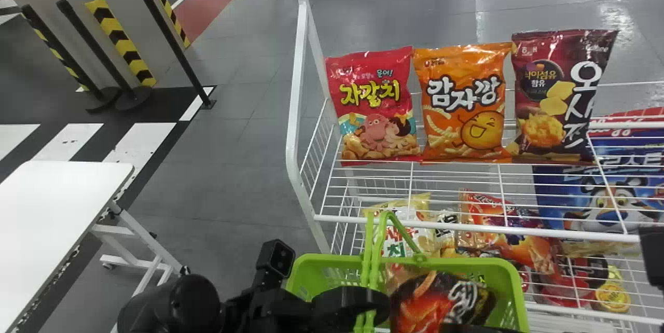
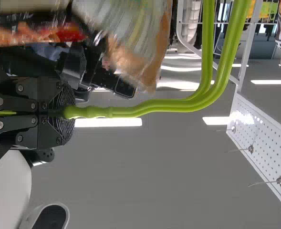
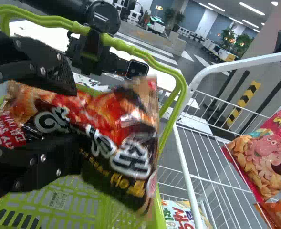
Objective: Hold basket handle with left hand then pick spicy shrimp crackers with right hand and place into basket
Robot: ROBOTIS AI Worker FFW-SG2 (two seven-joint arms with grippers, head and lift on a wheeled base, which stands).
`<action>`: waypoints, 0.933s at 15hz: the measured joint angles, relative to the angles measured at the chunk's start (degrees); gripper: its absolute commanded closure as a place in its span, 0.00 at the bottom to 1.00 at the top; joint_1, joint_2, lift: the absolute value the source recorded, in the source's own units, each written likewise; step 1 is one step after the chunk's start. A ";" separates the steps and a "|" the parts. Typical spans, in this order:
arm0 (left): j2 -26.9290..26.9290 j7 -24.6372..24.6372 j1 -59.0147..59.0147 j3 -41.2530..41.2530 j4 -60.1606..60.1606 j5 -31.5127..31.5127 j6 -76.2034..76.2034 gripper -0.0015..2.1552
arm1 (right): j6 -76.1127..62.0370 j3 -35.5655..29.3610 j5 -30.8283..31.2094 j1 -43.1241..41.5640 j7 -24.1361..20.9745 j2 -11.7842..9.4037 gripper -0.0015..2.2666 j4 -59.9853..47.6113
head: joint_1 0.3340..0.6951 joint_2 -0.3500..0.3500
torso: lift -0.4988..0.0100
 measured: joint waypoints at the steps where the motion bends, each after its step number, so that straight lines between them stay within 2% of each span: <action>1: 0.03 0.00 0.01 0.00 -0.01 0.01 0.01 0.99 | 0.00 -0.43 0.02 0.00 0.32 0.00 0.03 0.00 | 1.00 0.95 | 0.97; 4: 0.15 0.00 0.20 0.10 -0.04 0.04 0.01 0.99 | 0.00 -2.71 -0.28 0.20 2.14 0.00 0.03 0.09 | 1.00 0.93 | 0.97; 6: 0.26 0.00 0.32 0.21 -0.09 0.13 0.01 0.99 | 0.00 -5.63 0.65 0.96 4.07 0.00 0.04 0.01 | 1.00 0.87 | 0.97; 11: 0.42 0.00 0.72 0.49 -0.08 0.20 0.01 0.99 | 0.00 -12.26 6.97 4.48 12.27 0.00 0.04 0.27 | 1.00 0.73 | 0.97; 14: 0.47 0.00 1.26 0.78 -0.08 0.20 0.00 0.99 | -2.27 -14.05 14.47 7.49 14.03 0.00 0.04 0.46 | 1.00 0.65 | 0.97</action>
